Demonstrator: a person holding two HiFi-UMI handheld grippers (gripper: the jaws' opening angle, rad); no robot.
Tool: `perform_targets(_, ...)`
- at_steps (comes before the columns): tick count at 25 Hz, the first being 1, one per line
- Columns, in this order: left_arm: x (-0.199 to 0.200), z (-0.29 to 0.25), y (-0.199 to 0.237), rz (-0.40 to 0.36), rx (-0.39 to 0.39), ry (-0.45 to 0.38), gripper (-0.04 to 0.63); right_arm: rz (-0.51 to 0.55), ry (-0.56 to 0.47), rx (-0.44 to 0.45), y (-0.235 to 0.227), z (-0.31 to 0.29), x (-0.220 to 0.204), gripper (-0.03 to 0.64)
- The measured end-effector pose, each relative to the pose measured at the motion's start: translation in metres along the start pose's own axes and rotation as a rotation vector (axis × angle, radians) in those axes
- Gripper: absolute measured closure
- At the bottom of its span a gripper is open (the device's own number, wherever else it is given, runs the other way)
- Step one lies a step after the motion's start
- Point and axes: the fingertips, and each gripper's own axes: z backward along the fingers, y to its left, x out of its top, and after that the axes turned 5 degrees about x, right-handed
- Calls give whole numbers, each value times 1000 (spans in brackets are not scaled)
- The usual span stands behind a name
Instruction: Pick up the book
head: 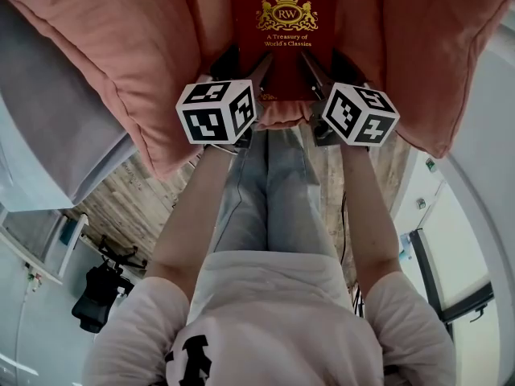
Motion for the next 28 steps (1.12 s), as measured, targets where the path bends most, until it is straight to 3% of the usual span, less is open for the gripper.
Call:
perform_targets(16,2,5,-2,8,28,-16,313,21,0,-36,6,3,3,354)
perform_targets(28,16,51,-21,13,28,-70,313,53,-23,-27,38,41,20,354)
